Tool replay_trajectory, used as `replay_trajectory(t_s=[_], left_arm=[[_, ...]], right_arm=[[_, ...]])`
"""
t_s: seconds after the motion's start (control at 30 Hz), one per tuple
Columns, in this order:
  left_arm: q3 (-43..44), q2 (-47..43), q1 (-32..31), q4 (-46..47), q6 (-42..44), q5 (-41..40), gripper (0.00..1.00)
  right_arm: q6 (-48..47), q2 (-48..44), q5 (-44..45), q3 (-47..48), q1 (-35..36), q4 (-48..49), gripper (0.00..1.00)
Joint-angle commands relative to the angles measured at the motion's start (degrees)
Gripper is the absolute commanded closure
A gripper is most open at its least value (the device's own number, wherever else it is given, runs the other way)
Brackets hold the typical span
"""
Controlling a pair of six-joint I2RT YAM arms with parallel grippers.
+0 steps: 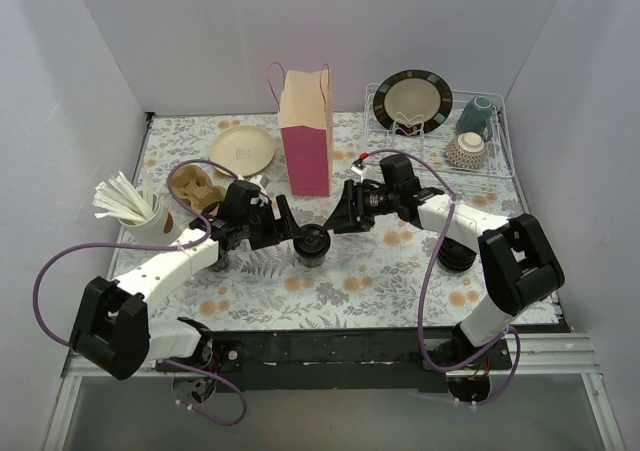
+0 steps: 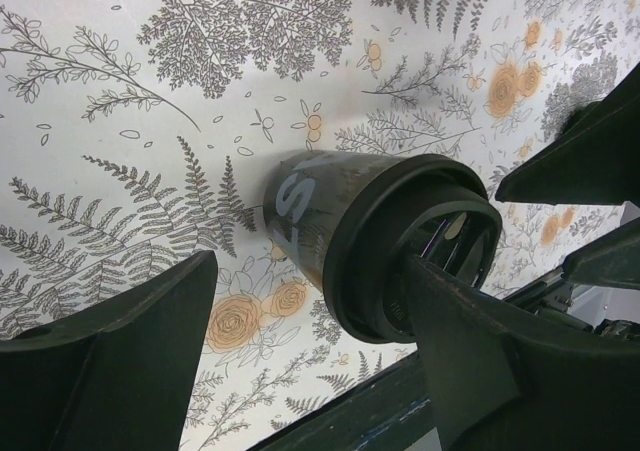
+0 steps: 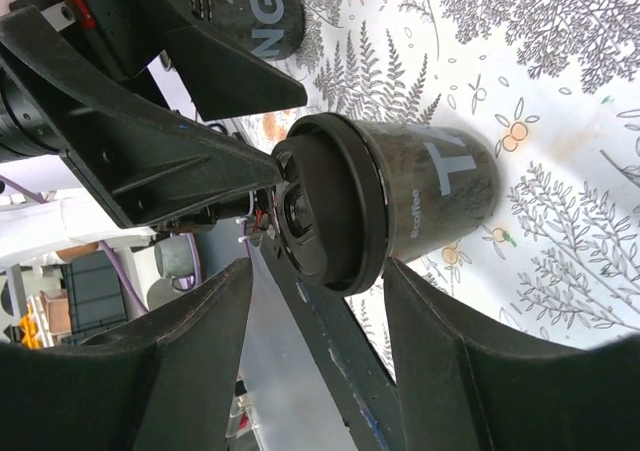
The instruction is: Pack the takeout coffee
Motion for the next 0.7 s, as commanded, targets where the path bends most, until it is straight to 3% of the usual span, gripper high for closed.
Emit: replay_trajectory(t_s=[0.0,0.37,0.67], left_arm=[[0.05,1.79,0.26,1.37,1.36,0.76,0.26],[-0.92,2.76,0.26,2.16,1.62,1.99,0.31],[-2.76,1.18,0.26,2.25,0.31,3.92,0.31]], right_arm=[[-2.39,1.73,-0.43,2.76,0.06,-0.47,0.39],[-3.88,2.35,-0.25,0.84,0.41,0.24,0.47],[-3.71,0.24,0.1,-2.07,0.94,1.21,0.46]])
